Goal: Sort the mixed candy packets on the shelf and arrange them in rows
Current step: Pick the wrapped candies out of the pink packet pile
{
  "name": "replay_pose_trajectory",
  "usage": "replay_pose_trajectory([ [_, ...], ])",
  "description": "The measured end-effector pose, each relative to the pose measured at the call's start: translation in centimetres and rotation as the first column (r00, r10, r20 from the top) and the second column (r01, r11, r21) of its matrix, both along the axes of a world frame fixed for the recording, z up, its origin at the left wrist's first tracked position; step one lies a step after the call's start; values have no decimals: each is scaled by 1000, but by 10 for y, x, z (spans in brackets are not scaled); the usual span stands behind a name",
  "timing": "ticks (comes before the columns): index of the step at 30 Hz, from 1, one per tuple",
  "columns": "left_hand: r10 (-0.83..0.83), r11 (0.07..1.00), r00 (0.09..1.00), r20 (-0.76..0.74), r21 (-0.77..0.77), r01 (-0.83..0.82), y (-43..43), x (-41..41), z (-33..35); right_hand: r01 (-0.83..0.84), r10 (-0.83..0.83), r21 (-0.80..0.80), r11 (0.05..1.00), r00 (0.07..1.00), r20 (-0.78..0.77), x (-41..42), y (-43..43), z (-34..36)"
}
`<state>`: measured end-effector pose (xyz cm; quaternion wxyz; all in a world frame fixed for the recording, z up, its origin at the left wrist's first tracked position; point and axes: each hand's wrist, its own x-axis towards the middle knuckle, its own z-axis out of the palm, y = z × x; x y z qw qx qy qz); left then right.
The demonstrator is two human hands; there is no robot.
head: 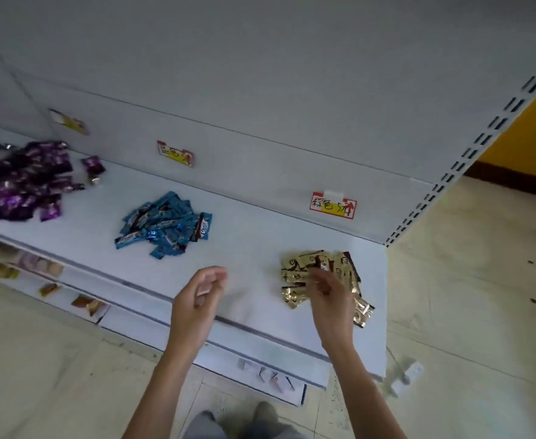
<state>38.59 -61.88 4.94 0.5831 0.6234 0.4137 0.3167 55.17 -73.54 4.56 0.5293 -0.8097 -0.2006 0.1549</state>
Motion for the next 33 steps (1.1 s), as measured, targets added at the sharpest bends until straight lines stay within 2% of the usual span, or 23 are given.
replay_pose_trajectory([
  [3,191,981,981,18,14,-191,-2,-40,10,-217,220,57,974,975,-44,-27,32,12],
  [6,381,923,924,33,49,-382,0,-93,20,-415,426,134,900,903,-62,-67,67,29],
  [10,589,799,805,71,94,-594,0,-169,37,-591,619,217,777,780,-91,-133,103,46],
  [14,706,694,706,62,142,-706,-2,-238,47,-678,732,296,673,667,-138,-198,126,53],
  [22,753,642,655,57,151,-752,39,-325,48,-718,776,304,627,610,-159,-291,175,41],
  [29,725,675,684,78,113,-729,109,-356,39,-760,794,236,605,596,-115,-332,236,36],
  [33,684,716,724,89,106,-690,177,-360,32,-731,766,235,641,631,-126,-345,297,28],
])
